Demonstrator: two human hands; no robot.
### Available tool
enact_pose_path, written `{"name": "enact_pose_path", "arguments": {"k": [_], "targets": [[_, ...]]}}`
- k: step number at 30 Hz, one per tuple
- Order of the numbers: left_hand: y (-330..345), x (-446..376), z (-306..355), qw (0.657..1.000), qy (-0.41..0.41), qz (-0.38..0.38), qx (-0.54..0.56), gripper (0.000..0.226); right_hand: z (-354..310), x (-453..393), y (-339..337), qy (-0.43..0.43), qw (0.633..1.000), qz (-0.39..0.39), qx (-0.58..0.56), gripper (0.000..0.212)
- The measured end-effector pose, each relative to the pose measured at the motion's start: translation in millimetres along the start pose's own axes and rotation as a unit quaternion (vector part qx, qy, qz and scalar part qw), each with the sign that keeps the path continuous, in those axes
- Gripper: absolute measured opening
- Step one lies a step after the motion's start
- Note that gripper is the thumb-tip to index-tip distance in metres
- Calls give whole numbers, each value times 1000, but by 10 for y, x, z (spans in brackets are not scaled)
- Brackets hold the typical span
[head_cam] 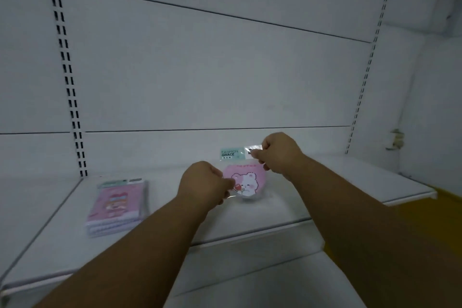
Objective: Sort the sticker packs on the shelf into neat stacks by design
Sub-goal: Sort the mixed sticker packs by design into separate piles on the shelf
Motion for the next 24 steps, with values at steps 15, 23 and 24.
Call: {"name": "enact_pose_path", "arguments": {"k": [15, 23, 24], "targets": [[348, -325, -70, 970, -55, 76, -225, 36, 267, -424, 341, -91, 986, -46, 133, 15], [-803, 273, -184, 906, -6, 199, -373, 26, -1158, 272, 476, -304, 944, 27, 126, 31], [-1037, 415, -231, 899, -7, 208, -385, 25, -1386, 400, 532, -324, 937, 28, 128, 32]]}}
Point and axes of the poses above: each hand's wrist, its own x-axis away from the middle knuckle, its own y-axis out of the palm, z = x × y, the point moved 3 cm from there along -x, towards the middle knuckle, and after that the axes turned 8 degrees about -z, right-handed, at the moved point
